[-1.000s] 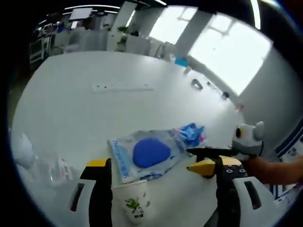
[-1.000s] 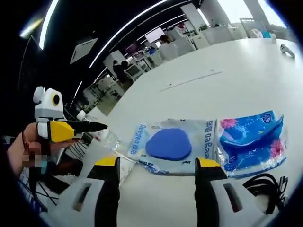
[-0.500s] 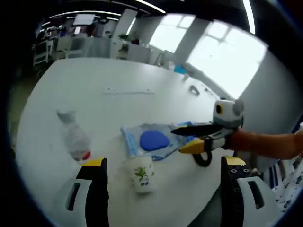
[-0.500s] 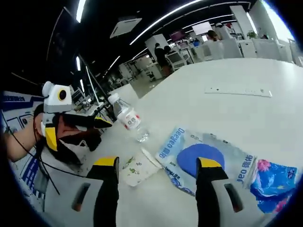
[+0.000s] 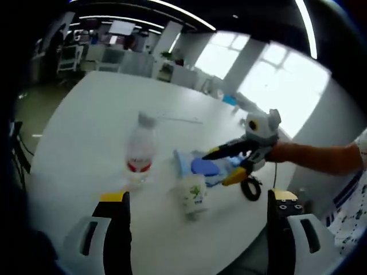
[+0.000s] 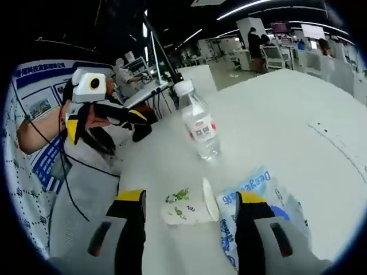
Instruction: Arrange the tabletop items into an orderly group along one side of the table until the central work area is clear of visible clutter.
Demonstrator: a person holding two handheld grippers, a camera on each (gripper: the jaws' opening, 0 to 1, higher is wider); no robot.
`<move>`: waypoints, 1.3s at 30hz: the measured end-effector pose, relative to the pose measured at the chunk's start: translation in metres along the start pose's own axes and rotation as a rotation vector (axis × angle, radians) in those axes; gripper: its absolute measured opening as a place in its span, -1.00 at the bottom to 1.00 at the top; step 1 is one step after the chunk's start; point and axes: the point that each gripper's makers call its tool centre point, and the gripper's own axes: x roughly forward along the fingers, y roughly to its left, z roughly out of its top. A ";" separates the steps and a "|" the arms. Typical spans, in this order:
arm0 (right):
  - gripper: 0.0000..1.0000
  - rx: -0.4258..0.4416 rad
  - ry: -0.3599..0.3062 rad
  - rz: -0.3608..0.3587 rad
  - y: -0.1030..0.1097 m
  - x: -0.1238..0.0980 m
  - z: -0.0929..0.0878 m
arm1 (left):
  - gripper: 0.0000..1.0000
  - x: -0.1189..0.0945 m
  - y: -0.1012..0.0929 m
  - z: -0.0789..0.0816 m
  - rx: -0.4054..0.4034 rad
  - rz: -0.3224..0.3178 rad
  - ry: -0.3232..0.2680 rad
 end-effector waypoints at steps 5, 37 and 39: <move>0.13 -0.043 0.098 0.088 0.003 0.013 -0.003 | 0.93 -0.008 0.009 -0.004 -0.022 0.001 -0.013; -0.88 -0.038 0.274 0.335 0.025 0.032 -0.020 | 0.79 -0.007 0.024 -0.013 -0.071 -0.018 -0.070; -0.92 -0.048 0.283 0.353 0.034 0.030 -0.019 | 0.77 -0.007 0.023 -0.013 -0.073 -0.021 -0.074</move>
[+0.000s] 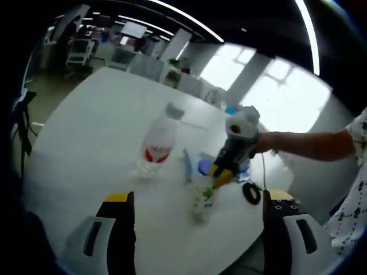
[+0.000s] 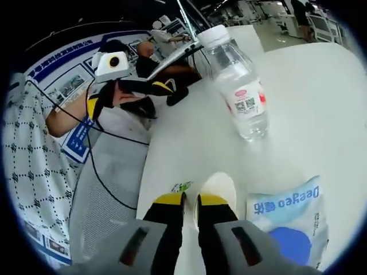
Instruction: Arrange the tabletop items into an orderly group along one side of the table until the central work area is clear of visible clutter.
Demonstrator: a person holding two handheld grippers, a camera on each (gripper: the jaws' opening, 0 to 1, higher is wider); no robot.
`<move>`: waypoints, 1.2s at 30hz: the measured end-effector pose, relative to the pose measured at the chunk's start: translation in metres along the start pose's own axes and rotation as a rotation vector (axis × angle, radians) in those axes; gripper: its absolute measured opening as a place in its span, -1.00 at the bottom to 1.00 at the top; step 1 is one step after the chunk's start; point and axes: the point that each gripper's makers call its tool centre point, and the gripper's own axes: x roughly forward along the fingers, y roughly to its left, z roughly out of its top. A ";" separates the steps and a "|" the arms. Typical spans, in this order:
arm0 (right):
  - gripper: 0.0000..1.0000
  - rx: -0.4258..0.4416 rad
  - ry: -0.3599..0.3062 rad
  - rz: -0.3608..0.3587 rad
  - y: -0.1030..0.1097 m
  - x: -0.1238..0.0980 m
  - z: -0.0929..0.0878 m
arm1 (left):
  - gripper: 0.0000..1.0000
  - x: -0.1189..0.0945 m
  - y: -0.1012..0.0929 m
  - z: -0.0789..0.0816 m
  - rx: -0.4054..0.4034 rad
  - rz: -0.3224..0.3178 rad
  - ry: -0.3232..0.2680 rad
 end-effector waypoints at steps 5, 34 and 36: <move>-1.00 -0.020 -0.001 0.041 0.021 0.006 0.001 | 0.76 0.001 -0.002 -0.002 0.002 -0.011 0.003; -1.00 -0.638 0.220 -0.506 -0.049 -0.020 0.057 | 0.65 0.004 -0.003 -0.007 -0.028 -0.025 -0.029; -1.00 -0.653 0.234 -0.500 -0.053 -0.018 0.057 | 0.64 0.003 -0.002 -0.007 -0.026 -0.025 -0.030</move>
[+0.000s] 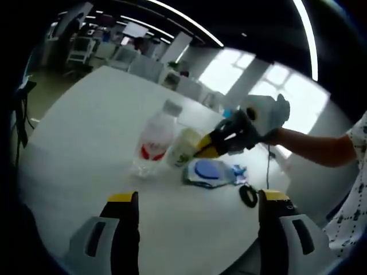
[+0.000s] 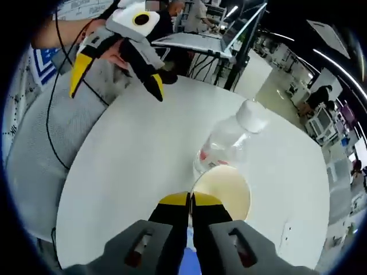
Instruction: Arrange the tabletop items into an orderly group along one side of the table until the central work area is clear of visible clutter.
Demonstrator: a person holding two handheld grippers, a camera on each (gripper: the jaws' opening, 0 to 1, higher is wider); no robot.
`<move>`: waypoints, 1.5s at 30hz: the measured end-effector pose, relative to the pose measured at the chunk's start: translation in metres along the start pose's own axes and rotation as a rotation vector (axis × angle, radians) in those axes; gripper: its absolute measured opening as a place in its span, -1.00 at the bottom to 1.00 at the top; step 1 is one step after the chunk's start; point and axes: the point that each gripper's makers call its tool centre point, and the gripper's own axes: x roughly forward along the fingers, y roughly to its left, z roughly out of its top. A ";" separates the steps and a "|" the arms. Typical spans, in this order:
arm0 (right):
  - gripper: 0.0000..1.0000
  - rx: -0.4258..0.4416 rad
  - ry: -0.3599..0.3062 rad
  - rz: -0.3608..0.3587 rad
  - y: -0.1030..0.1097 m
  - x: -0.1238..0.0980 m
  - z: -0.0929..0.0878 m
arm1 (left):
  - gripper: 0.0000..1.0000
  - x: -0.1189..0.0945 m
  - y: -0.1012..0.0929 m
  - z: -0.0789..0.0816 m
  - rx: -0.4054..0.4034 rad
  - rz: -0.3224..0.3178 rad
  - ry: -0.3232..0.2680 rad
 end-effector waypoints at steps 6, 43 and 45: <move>-1.00 0.000 0.030 0.037 -0.003 0.016 -0.010 | 0.64 -0.001 0.003 -0.001 -0.012 0.000 -0.010; -0.90 0.031 0.054 0.051 0.004 0.032 -0.019 | 0.57 0.003 0.005 -0.002 -0.011 -0.011 0.000; -0.87 0.046 0.057 0.039 0.001 0.032 -0.020 | 0.57 0.003 0.005 -0.002 -0.012 -0.011 -0.002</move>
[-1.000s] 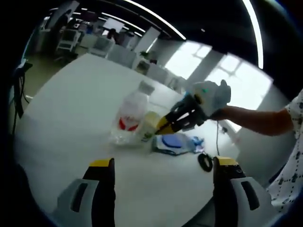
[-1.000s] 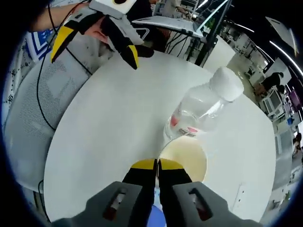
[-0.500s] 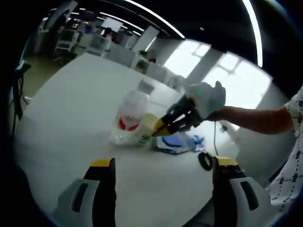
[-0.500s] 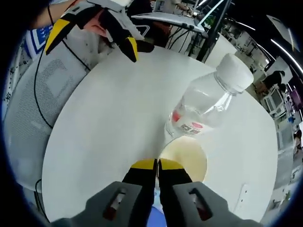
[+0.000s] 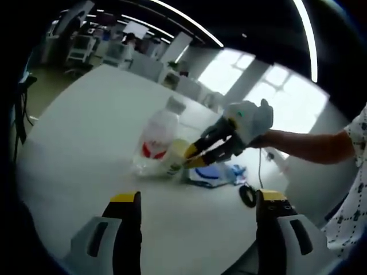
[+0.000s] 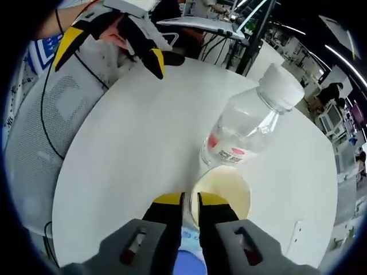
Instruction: Arrange the tabletop items into an orderly group along one side of the table until the central work area is clear of visible clutter.
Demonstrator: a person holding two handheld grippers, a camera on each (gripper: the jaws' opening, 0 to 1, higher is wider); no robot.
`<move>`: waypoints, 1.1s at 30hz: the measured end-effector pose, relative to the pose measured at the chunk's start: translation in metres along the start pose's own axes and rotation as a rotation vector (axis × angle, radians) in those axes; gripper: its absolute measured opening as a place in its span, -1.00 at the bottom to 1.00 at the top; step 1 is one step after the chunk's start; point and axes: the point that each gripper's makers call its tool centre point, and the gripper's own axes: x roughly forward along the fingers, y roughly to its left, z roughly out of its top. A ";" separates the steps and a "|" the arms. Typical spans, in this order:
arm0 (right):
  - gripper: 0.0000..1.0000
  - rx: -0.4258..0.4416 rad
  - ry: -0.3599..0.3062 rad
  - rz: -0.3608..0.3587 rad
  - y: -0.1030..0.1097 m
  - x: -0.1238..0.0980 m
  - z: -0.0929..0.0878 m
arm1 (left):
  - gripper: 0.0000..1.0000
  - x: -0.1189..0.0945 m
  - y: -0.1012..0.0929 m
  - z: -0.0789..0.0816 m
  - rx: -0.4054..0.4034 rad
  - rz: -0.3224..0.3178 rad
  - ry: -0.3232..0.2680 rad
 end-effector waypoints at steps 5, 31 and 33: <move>-0.84 0.002 -0.019 -0.005 -0.001 -0.001 0.003 | 0.57 0.000 0.000 0.000 0.003 -0.001 -0.002; -0.17 0.122 -0.134 -0.015 0.015 -0.023 0.012 | 0.65 0.004 -0.006 -0.004 0.102 -0.022 0.048; -0.10 0.129 -0.145 -0.019 0.016 -0.025 0.012 | 0.65 0.004 -0.005 -0.003 0.110 -0.025 0.043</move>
